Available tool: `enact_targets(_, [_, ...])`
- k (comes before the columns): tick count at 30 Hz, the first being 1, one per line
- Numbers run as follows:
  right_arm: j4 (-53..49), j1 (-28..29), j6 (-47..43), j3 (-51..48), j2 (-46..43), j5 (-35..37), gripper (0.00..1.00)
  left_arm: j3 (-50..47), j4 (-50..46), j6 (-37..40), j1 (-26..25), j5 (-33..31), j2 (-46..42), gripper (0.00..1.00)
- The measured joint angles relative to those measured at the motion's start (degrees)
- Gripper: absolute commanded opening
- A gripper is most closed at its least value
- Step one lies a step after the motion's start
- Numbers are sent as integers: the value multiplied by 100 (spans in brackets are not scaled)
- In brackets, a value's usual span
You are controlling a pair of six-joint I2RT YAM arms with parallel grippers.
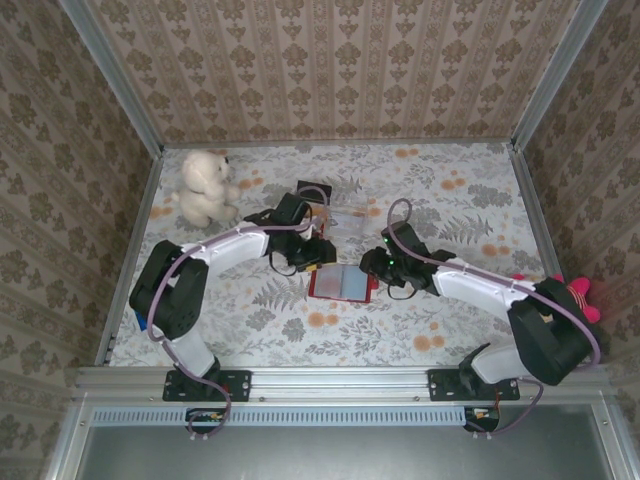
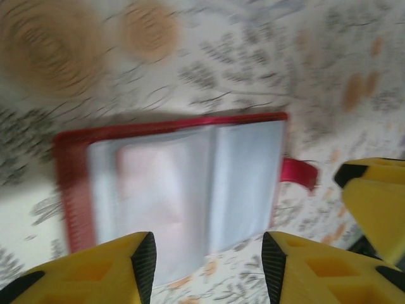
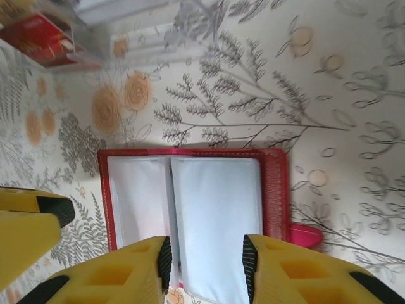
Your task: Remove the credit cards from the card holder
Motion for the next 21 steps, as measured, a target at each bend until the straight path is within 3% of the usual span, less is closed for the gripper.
enact_targets(14, [-17,275,-37,555,1067,-439,37,-173,-129,-66,-46,-59,330,54])
enact_targets(21, [-83,275,-39,621,1235,-485,37,-109,-87,-72,-179,66,452,46])
